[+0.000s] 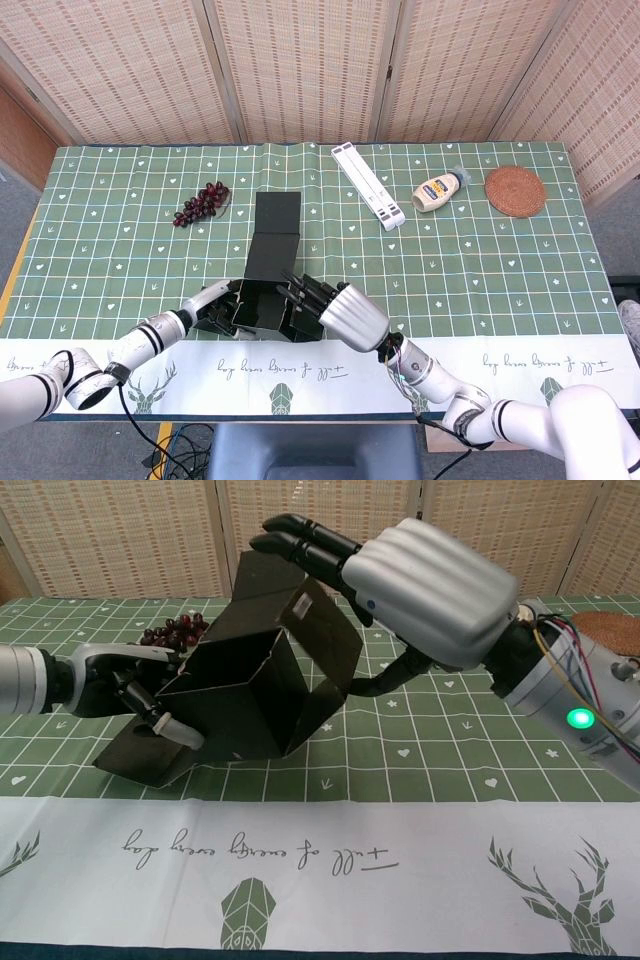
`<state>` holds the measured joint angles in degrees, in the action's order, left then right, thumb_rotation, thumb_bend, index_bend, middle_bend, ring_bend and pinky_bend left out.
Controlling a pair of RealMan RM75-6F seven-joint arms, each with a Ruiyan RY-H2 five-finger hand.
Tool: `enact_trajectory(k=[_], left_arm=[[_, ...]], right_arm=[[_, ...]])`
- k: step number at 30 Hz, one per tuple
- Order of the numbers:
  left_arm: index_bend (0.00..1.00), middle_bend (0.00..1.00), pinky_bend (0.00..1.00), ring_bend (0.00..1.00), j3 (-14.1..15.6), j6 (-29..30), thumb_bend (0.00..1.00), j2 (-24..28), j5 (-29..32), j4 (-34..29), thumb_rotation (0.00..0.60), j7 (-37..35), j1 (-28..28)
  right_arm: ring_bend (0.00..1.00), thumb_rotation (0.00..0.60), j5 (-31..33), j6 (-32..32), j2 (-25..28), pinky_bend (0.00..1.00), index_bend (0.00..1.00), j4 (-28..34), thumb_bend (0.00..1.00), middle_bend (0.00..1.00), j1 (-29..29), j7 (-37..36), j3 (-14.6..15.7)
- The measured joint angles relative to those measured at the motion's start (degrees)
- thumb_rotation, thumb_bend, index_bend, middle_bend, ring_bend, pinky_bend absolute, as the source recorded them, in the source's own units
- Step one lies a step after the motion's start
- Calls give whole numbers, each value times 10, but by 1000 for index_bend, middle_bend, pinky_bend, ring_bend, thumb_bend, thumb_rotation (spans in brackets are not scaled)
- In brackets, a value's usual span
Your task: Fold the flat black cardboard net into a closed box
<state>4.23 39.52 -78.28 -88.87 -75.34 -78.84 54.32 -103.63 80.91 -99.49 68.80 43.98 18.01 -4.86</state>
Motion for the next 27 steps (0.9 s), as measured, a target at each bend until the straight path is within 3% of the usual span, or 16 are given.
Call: enact_trajectory(k=[11, 16, 27], left_arm=[[210, 181, 839, 505, -3, -2, 96, -3, -1, -4, 600, 7, -3], [210, 181, 839, 505, -4, -2, 97, -3, 0, -6, 600, 16, -5], [210, 181, 839, 505, -4, -9, 96, -11, -2, -1, 600, 20, -6]], right_arm=[[556, 600, -1, -11, 2, 956, 0, -2, 0, 0, -8, 15, 5], [560, 600, -16, -11, -5, 955, 0, -22, 74, 22, -2, -1, 13], [592, 600, -20, -37, -6, 953, 0, -40, 77, 56, 9, -23, 23]])
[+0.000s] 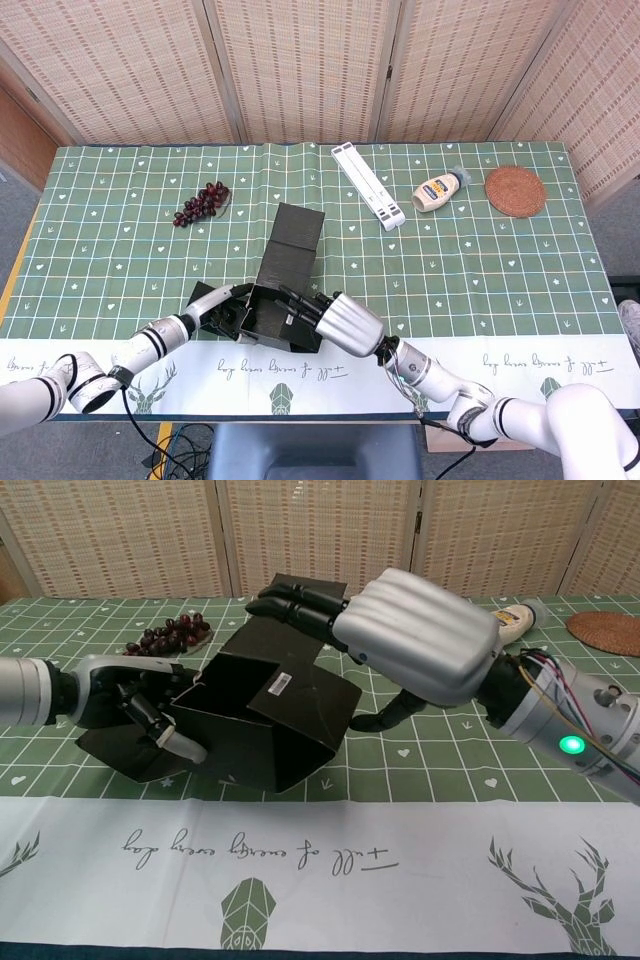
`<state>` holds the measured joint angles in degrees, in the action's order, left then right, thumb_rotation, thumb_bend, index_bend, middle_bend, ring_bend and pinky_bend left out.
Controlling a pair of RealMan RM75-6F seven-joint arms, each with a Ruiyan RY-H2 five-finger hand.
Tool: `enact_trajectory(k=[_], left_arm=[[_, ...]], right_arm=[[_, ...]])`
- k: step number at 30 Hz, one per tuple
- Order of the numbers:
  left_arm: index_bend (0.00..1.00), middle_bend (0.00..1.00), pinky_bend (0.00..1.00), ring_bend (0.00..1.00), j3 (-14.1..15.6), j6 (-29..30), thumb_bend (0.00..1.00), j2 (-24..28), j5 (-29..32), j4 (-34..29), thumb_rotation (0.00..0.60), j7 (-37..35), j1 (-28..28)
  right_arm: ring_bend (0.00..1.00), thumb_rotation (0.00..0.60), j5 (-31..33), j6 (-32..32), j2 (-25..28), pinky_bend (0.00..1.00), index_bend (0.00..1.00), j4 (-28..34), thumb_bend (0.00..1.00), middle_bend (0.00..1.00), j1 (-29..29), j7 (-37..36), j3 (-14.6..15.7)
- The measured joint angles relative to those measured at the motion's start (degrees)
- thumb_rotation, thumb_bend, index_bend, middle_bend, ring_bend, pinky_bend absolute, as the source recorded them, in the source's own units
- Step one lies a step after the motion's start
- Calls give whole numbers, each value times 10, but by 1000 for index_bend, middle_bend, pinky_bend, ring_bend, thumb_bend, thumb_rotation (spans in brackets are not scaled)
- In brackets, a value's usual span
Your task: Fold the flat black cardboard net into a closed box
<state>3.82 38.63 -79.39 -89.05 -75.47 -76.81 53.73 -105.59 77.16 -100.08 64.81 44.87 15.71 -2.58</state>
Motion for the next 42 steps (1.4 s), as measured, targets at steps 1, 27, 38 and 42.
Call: enact_trajectory(k=[1, 27, 38, 42], left_arm=[[210, 181, 839, 505, 0, 0, 96, -1, 0, 1, 600, -1, 0], [187, 180, 839, 503, -13, -5, 96, -54, 27, 24, 600, 141, -10], [153, 180, 839, 502, -31, -36, 96, -81, 58, 31, 600, 207, -9], [157, 180, 839, 502, -34, -41, 96, -85, 60, 34, 600, 211, -10]], right_arm=[[593, 600, 0, -3, 0, 953, 0, -1, 77, 56, 1, 0, 1], [616, 600, 8, -50, -56, 953, 0, -67, 109, 96, 36, -5, 0], [636, 600, 15, -65, -66, 953, 2, -88, 157, 163, 50, -28, 1], [649, 600, 16, -67, -64, 953, 48, -91, 160, 202, 52, -35, 5]])
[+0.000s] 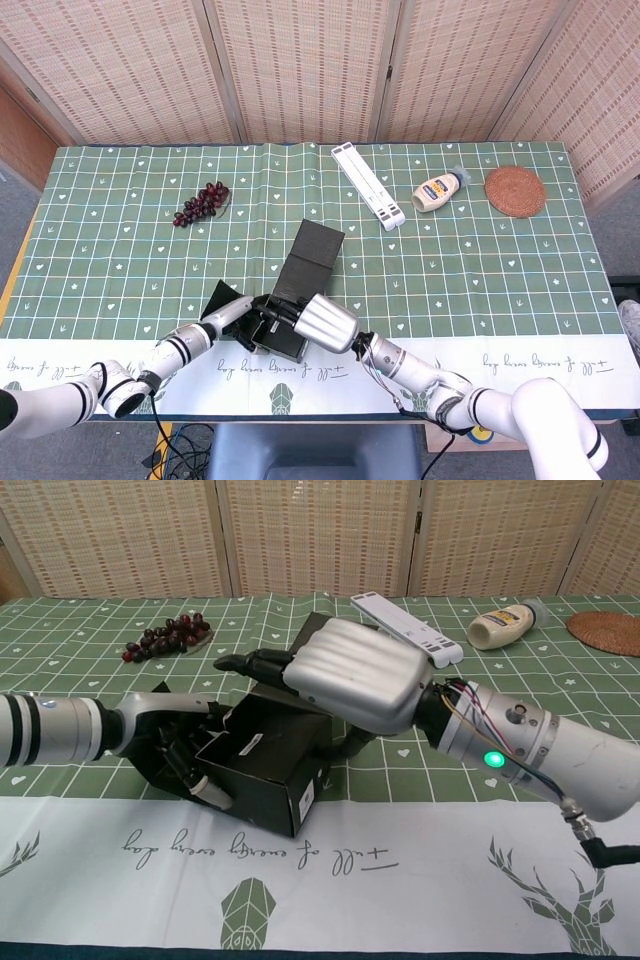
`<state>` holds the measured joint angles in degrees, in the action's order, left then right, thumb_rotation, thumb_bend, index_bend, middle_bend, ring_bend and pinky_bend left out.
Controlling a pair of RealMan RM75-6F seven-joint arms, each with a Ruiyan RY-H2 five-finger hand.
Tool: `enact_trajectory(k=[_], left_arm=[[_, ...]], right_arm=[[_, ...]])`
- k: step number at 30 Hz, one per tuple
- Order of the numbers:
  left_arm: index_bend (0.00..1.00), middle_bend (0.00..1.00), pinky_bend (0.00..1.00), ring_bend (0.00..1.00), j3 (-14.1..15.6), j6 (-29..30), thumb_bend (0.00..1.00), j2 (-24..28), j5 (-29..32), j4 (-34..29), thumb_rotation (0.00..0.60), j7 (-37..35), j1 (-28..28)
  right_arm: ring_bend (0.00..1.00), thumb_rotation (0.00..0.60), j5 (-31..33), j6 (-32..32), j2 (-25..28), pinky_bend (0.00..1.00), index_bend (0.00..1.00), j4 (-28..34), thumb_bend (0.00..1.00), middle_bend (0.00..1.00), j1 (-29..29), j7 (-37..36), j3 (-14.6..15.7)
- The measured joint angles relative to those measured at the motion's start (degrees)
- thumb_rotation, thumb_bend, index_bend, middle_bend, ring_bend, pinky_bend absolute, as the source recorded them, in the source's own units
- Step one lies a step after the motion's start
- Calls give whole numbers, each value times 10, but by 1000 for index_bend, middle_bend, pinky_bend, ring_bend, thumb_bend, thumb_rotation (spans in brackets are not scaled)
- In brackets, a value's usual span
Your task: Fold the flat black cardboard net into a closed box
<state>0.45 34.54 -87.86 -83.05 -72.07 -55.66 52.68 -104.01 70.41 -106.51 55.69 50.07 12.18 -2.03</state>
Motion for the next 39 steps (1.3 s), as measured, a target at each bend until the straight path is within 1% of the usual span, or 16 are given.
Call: enact_trajectory(k=[5, 7, 13, 22, 25, 28, 39], left_arm=[[158, 181, 839, 502, -3, -5, 96, -3, 1, 3, 600, 3, -3], [158, 181, 839, 502, -4, -6, 97, -4, 1, 4, 600, 3, -3], [158, 180, 839, 502, -6, -10, 96, -4, -2, 2, 600, 5, -4], [177, 180, 839, 502, -8, -13, 96, -5, -5, 1, 600, 7, -6], [215, 187, 839, 507, -10, -15, 96, -6, -4, 1, 600, 7, -6], [260, 224, 840, 519, -14, -17, 96, -8, 2, 2, 600, 6, -6], [255, 228, 840, 519, -20, -25, 97, -9, 7, -2, 600, 16, -8]], right_arm=[[667, 600, -2, -7, 4, 953, 125, 0, 204, 247, 0, -8, 12], [678, 600, -3, -13, 8, 953, 177, 2, 224, 285, 1, -10, 16], [702, 600, -5, -35, 29, 953, 289, 23, 286, 364, 9, -10, 26], [705, 600, -6, -58, 59, 953, 309, 59, 306, 376, 17, 2, 34], [705, 600, -6, -63, 65, 953, 312, 66, 306, 377, 19, 7, 35], [705, 600, -7, -68, 70, 953, 312, 73, 306, 377, 20, 12, 37], [705, 600, -8, -88, 80, 953, 312, 90, 306, 377, 25, 24, 44]])
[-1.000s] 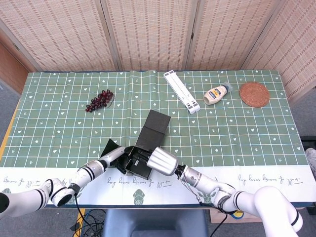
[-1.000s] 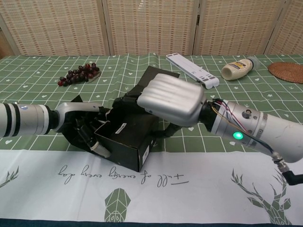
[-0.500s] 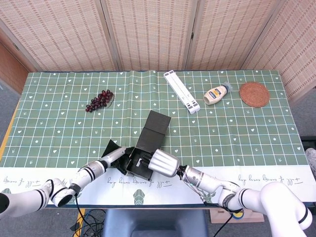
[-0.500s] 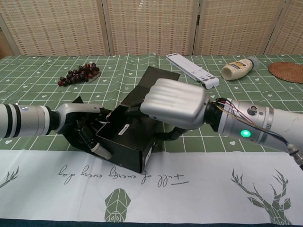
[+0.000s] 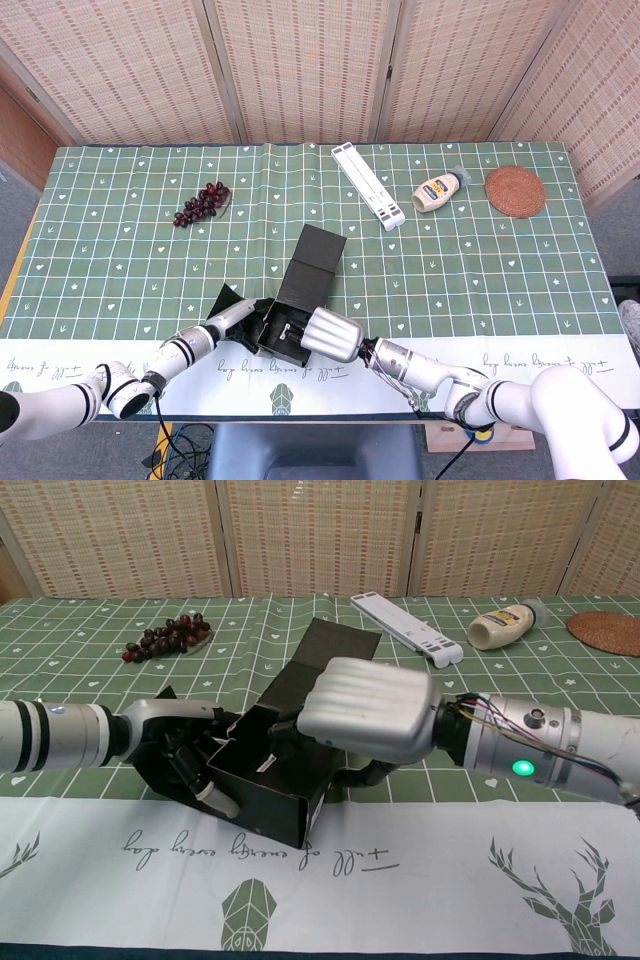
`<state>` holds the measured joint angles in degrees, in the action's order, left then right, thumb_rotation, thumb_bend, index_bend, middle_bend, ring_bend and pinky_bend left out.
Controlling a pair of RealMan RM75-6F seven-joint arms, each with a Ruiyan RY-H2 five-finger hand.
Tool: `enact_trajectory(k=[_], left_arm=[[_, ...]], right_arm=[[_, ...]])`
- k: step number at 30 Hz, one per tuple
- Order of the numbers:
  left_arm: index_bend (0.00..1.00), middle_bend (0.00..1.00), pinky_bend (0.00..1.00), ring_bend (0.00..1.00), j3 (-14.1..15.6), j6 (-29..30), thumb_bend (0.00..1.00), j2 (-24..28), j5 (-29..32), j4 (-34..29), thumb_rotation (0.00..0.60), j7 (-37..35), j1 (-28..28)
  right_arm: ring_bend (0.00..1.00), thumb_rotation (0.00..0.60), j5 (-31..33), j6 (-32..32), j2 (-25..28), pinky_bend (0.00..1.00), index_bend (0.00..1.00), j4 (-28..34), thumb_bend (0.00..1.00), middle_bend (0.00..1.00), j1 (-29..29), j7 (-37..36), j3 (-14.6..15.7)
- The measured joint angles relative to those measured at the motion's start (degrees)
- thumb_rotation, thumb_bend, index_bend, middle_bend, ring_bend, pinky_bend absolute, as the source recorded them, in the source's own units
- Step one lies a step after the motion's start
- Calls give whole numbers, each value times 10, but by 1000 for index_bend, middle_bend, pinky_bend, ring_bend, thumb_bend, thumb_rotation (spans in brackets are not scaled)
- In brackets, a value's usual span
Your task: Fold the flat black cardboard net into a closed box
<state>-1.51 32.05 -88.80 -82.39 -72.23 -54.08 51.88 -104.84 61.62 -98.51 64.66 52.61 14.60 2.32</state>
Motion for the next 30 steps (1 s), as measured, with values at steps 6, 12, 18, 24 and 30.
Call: enact_trajectory(k=[6, 12, 18, 24, 30], left_arm=[[255, 228, 840, 519, -1, -2, 96, 1, 0, -3, 600, 1, -2], [254, 228, 840, 519, -3, -2, 96, 3, -2, -10, 600, -2, -3], [250, 228, 840, 519, -4, -2, 96, 8, -6, -21, 600, -14, -4], [245, 228, 840, 518, -4, -2, 96, 8, -10, -21, 600, -18, -3], [241, 228, 840, 517, -5, -2, 96, 6, -8, -20, 600, -16, -3]], right_arm=[[718, 600, 0, -27, 8, 953, 354, 9, 366, 419, 10, 7, 3], [758, 600, 7, -81, 31, 953, 502, 41, 477, 537, 31, 12, 4], [765, 600, 17, -119, 56, 953, 679, 74, 574, 718, 55, 10, 2], [767, 600, 22, -126, 64, 953, 820, 82, 647, 832, 58, 11, 2], [767, 600, 21, -126, 70, 953, 825, 85, 619, 792, 57, 10, 7]])
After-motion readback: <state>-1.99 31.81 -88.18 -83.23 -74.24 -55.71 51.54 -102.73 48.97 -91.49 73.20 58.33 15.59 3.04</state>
